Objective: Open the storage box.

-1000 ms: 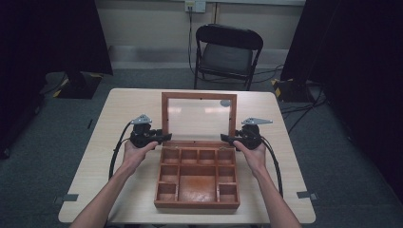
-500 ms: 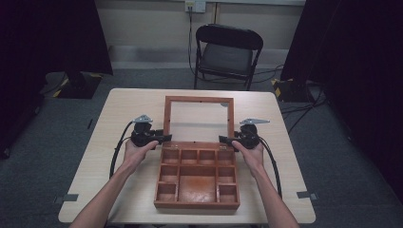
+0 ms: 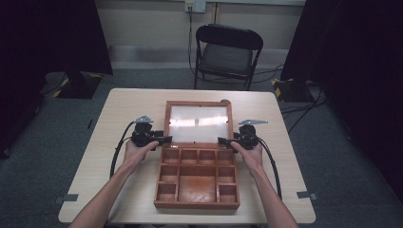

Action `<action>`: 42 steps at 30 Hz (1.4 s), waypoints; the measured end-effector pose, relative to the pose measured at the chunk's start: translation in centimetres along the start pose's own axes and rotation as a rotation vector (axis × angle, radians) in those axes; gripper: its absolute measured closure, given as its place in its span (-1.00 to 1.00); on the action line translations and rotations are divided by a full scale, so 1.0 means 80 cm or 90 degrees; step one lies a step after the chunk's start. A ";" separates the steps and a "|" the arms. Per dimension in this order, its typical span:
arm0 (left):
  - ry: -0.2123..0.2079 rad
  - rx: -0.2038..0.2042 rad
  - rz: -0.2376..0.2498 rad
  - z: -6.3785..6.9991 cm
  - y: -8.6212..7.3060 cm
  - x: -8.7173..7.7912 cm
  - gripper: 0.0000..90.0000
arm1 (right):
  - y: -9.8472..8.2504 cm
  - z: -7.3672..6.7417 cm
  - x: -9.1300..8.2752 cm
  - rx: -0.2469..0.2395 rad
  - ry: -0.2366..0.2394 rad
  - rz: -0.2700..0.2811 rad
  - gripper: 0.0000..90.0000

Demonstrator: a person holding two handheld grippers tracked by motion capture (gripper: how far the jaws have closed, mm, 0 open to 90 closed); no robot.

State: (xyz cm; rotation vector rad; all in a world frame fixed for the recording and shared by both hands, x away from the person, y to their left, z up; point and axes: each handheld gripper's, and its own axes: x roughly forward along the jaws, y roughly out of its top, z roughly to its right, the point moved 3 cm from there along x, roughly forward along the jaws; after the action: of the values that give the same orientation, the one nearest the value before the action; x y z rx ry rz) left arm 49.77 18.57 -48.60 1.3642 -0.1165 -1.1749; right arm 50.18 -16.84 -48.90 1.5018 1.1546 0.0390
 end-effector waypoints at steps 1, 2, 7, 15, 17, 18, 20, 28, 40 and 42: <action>0.000 0.001 -0.002 0.000 0.000 0.000 -0.05 | 0.000 0.000 0.000 0.001 0.001 -0.001 -0.42; -0.001 -0.001 -0.001 0.000 0.000 0.000 -0.05 | 0.000 0.000 0.000 0.000 0.001 -0.001 -0.43; -0.001 -0.004 -0.002 0.000 -0.001 0.002 -0.10 | -0.001 0.001 0.002 0.006 0.005 -0.002 -0.44; -0.010 -0.014 -0.007 -0.002 -0.003 0.003 -0.11 | -0.002 0.003 0.003 0.016 0.011 -0.004 -0.46; -0.010 -0.019 -0.004 -0.002 -0.003 0.004 -0.12 | -0.003 0.003 0.004 0.020 0.011 -0.005 -0.46; -0.011 -0.022 -0.004 -0.002 -0.003 0.004 -0.12 | -0.003 0.003 0.004 0.020 0.011 -0.005 -0.46; -0.014 -0.032 -0.006 -0.004 -0.004 0.005 -0.13 | -0.003 0.002 0.004 0.013 0.001 -0.006 -0.52; 0.003 -0.010 -0.017 -0.002 -0.006 0.008 -0.13 | -0.009 0.010 0.010 0.061 0.001 -0.023 -0.66; 0.008 -0.022 -0.016 -0.005 -0.008 0.008 -0.19 | -0.011 0.013 0.012 0.069 0.009 -0.024 -0.66; 0.010 -0.021 -0.017 -0.005 -0.008 0.008 -0.22 | -0.011 0.013 0.012 0.070 0.008 -0.026 -0.66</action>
State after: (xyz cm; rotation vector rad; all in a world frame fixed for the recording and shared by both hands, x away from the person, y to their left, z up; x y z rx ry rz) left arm 49.98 18.55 -49.55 1.3495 -0.0679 -1.1831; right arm 50.75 -17.12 -50.39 1.5765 1.2136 -0.0432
